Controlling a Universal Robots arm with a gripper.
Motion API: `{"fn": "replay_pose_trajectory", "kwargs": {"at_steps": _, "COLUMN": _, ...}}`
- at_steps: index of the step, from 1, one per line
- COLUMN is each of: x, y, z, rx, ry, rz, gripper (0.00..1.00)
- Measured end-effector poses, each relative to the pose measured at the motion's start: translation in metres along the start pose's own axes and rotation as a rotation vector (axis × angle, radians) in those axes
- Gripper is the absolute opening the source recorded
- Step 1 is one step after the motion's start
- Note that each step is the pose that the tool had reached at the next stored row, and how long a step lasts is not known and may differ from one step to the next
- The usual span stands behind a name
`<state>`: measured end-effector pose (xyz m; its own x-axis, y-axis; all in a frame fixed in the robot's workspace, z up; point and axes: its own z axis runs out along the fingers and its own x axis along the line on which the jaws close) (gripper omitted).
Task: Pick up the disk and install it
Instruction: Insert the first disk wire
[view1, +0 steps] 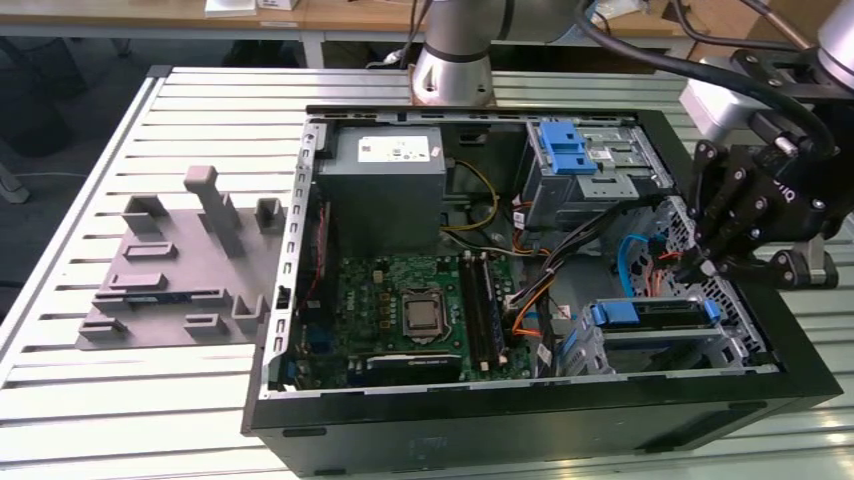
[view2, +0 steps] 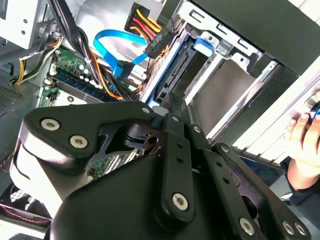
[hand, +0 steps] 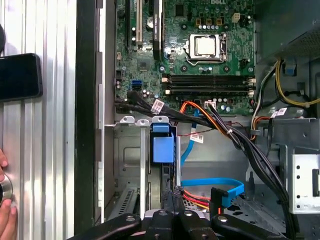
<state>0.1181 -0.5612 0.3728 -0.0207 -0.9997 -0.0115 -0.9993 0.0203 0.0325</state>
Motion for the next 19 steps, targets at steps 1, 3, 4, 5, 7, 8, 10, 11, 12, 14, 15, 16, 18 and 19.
{"fn": "replay_pose_trajectory", "kwargs": {"at_steps": 1, "x": 0.0000, "y": -0.0003, "z": 0.0003, "rx": 0.0000, "ry": -0.0002, "rz": 0.004, "gripper": 0.11}}
{"fn": "replay_pose_trajectory", "kwargs": {"at_steps": 3, "x": -0.0002, "y": -0.0004, "z": 0.0007, "rx": 0.0002, "ry": -0.0010, "rz": 0.025, "gripper": 0.11}}
{"fn": "replay_pose_trajectory", "kwargs": {"at_steps": 4, "x": -0.0003, "y": -0.0004, "z": 0.0009, "rx": 0.0004, "ry": -0.0014, "rz": 0.038, "gripper": 0.11}}
{"fn": "replay_pose_trajectory", "kwargs": {"at_steps": 5, "x": -0.0005, "y": -0.0005, "z": 0.0012, "rx": 0.0005, "ry": -0.0018, "rz": 0.049, "gripper": 0.11}}
{"fn": "replay_pose_trajectory", "kwargs": {"at_steps": 7, "x": -0.0027, "y": -0.0012, "z": 0.0016, "rx": 0.0006, "ry": -0.0020, "rz": 0.057, "gripper": 0.11}}
{"fn": "replay_pose_trajectory", "kwargs": {"at_steps": 8, "x": -0.0040, "y": -0.0016, "z": 0.0018, "rx": 0.0007, "ry": -0.0020, "rz": 0.059, "gripper": 0.11}}
{"fn": "replay_pose_trajectory", "kwargs": {"at_steps": 10, "x": -0.0067, "y": -0.0029, "z": 0.0024, "rx": 0.0005, "ry": -0.0021, "rz": 0.061, "gripper": 0.11}}
{"fn": "replay_pose_trajectory", "kwargs": {"at_steps": 11, "x": -0.0081, "y": -0.0038, "z": 0.0026, "rx": 0.0001, "ry": -0.0020, "rz": 0.062, "gripper": 0.11}}
{"fn": "replay_pose_trajectory", "kwargs": {"at_steps": 12, "x": -0.0093, "y": -0.0042, "z": 0.0028, "rx": 0.0001, "ry": -0.0021, "rz": 0.062, "gripper": 0.11}}
{"fn": "replay_pose_trajectory", "kwargs": {"at_steps": 14, "x": -0.0120, "y": -0.0049, "z": 0.0033, "rx": 0.0000, "ry": -0.0021, "rz": 0.062, "gripper": 0.11}}
{"fn": "replay_pose_trajectory", "kwargs": {"at_steps": 15, "x": -0.0131, "y": -0.0056, "z": 0.0035, "rx": 0.0000, "ry": -0.0021, "rz": 0.062, "gripper": 0.11}}
{"fn": "replay_pose_trajectory", "kwargs": {"at_steps": 16, "x": -0.0145, "y": -0.0065, "z": 0.0037, "rx": -0.0001, "ry": -0.0022, "rz": 0.062, "gripper": 0.11}}
{"fn": "replay_pose_trajectory", "kwargs": {"at_steps": 18, "x": -0.0173, "y": -0.0096, "z": 0.0040, "rx": -0.0011, "ry": -0.0021, "rz": 0.062, "gripper": 0.11}}
{"fn": "replay_pose_trajectory", "kwargs": {"at_steps": 19, "x": -0.0188, "y": -0.0116, "z": 0.0042, "rx": -0.0018, "ry": -0.0021, "rz": 0.062, "gripper": 0.11}}
